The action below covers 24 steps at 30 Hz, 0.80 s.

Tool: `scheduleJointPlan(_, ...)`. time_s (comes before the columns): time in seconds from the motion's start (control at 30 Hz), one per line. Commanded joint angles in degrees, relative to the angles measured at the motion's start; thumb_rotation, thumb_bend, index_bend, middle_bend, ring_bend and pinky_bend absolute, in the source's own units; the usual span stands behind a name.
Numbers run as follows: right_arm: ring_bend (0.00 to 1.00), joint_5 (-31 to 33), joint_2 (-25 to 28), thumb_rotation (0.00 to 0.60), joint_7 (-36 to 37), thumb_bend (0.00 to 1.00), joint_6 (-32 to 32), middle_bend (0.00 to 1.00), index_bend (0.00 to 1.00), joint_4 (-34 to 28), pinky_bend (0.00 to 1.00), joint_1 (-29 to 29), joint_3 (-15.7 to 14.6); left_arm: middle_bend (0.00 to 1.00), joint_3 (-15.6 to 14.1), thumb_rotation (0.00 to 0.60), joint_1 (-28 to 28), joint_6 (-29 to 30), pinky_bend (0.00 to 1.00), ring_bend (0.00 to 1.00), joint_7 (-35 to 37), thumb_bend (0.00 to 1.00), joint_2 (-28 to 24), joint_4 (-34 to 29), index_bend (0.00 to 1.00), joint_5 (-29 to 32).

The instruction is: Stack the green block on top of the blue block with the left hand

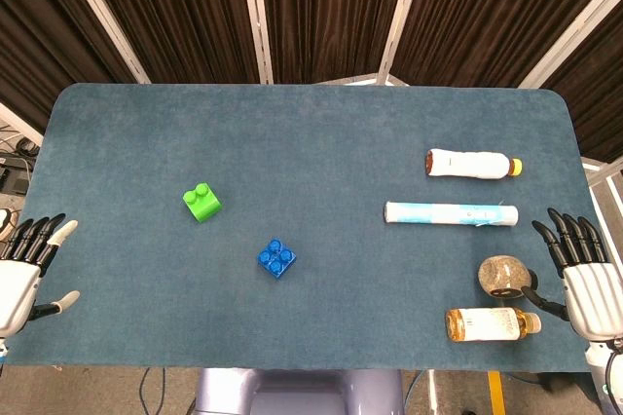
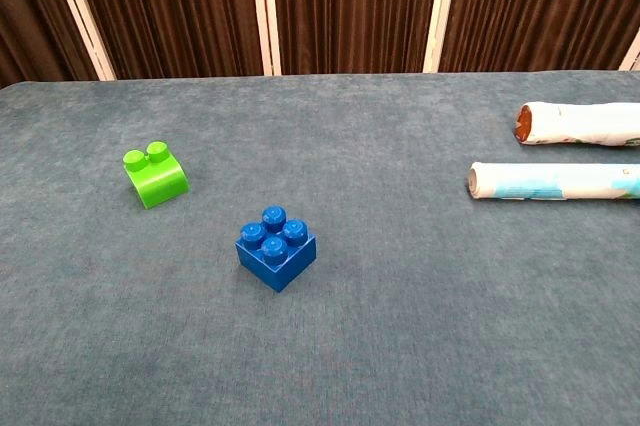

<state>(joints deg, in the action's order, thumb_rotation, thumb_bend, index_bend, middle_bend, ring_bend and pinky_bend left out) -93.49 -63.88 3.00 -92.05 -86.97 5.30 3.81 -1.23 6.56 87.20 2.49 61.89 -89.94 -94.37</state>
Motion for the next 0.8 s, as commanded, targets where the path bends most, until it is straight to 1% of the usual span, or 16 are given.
scheduleJointPlan(0.03,0.00,0.08,0.01,0.600,0.06,0.00,0.02,0.00,0.09,0.04,0.00,0.02,0.07,0.00,0.00,0.600,0.08,-0.23,0.00,0.00,-0.12,0.00,0.05,-0.03,0.00,0.09)
scheduleJointPlan(0.23,0.00,0.00,0.06,0.600,-0.18,0.00,-0.06,0.00,0.09,-0.17,0.00,0.01,0.10,0.00,0.08,0.600,0.35,-0.97,0.00,0.00,-0.35,0.00,0.24,0.27,0.00,0.49)
scheduleJointPlan(0.33,0.00,0.35,0.17,0.600,-0.28,0.00,0.00,0.00,0.09,-0.42,0.00,0.10,0.41,0.00,0.77,0.600,1.75,-2.75,0.00,0.00,-0.48,0.00,0.49,0.65,0.00,0.85)
scheduleJointPlan(0.47,0.00,1.16,-0.26,0.600,-1.24,0.00,0.71,0.00,0.09,-0.05,0.00,0.43,0.81,0.00,2.98,0.600,6.94,-7.30,0.00,0.00,-1.50,0.00,1.81,3.46,0.00,-0.58)
scheduleJointPlan(0.57,0.00,1.89,-0.88,0.600,-2.30,0.00,1.38,0.00,0.09,0.41,0.00,0.85,1.24,0.00,4.91,0.600,12.00,-10.37,0.00,0.00,-0.82,0.00,4.36,8.20,0.00,-2.97)
scheduleJointPlan(0.7,0.00,4.17,-1.57,0.600,-4.41,0.00,2.86,0.00,0.09,0.53,0.00,1.22,1.99,0.00,6.45,0.600,19.53,-16.93,0.00,0.00,-0.36,0.00,8.13,15.19,0.00,-5.35)
scheduleJointPlan(0.8,0.00,5.73,-2.06,0.600,-6.07,0.00,3.69,0.00,0.09,0.68,0.00,1.41,2.51,0.00,7.18,0.600,23.77,-21.40,0.00,0.00,-3.11,0.00,10.57,19.77,0.00,-5.95)
